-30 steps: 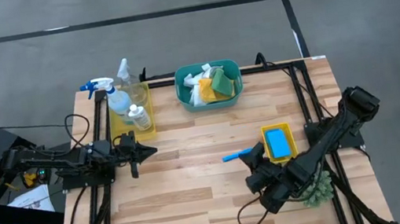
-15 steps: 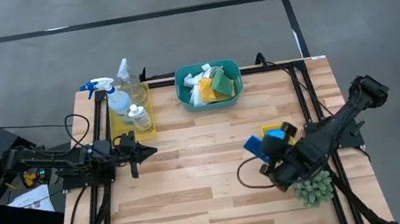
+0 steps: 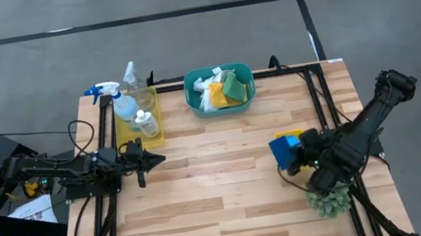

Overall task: Pick & Place Kitchen Items
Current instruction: Put the blue sponge into the right yellow bin, then return to Home Position

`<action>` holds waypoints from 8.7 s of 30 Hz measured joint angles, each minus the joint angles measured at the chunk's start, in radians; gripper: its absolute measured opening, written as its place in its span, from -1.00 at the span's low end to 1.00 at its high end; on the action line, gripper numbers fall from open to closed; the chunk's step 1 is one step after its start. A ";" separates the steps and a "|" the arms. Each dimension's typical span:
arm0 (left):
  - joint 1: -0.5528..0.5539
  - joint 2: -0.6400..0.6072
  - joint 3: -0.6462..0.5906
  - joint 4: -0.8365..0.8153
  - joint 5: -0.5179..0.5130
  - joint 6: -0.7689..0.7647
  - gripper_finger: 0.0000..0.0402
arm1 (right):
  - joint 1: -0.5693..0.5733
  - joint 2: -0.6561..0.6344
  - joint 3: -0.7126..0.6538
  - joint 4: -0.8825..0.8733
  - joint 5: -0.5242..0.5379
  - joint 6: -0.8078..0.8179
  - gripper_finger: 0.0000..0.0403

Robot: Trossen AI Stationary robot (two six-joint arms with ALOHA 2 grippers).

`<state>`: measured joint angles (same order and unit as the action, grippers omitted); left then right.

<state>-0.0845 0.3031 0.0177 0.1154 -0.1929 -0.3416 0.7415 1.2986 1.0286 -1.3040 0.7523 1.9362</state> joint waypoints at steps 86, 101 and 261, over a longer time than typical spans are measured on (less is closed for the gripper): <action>0.000 0.000 0.000 0.046 0.000 0.000 -0.99 | -0.168 -0.148 -0.281 0.158 -0.232 -0.035 -1.00; 0.000 0.000 0.000 0.051 0.000 0.000 -0.99 | -0.165 -0.130 -0.139 0.000 -0.247 0.012 -1.00; 0.000 0.000 0.000 0.113 0.000 0.000 -0.99 | -0.496 0.261 -0.702 2.601 -0.597 -2.063 -0.99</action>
<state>-0.0845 0.3027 0.0174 0.2279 -0.1932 -0.3416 0.2457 1.5599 0.3268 1.2965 0.1557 -0.1272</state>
